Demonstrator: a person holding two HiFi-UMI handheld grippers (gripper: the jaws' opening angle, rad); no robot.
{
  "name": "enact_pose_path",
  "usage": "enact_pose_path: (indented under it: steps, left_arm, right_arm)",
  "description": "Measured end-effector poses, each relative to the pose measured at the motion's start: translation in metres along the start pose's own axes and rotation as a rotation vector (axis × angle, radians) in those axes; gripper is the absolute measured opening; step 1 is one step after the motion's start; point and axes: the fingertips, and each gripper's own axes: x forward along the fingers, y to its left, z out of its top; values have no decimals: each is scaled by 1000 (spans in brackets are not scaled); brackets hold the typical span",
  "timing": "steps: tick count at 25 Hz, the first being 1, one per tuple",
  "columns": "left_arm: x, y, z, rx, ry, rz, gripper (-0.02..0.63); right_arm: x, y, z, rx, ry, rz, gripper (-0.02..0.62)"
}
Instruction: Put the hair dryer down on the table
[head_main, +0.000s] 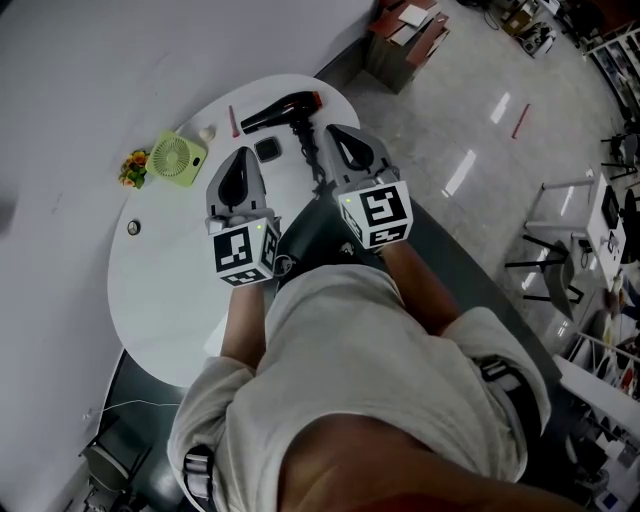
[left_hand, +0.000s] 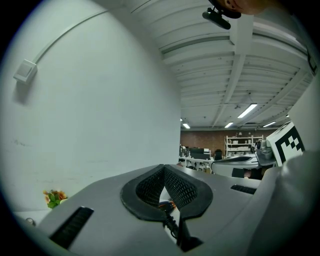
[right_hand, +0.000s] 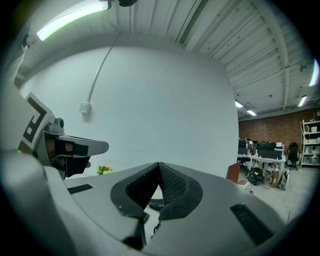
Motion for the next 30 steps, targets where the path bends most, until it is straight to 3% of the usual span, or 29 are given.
enact_pose_path:
  steps: [30]
  left_arm:
    - [1, -4, -12, -16, 17, -50, 18]
  right_arm:
    - [-11, -4, -13, 13, 36, -30, -2]
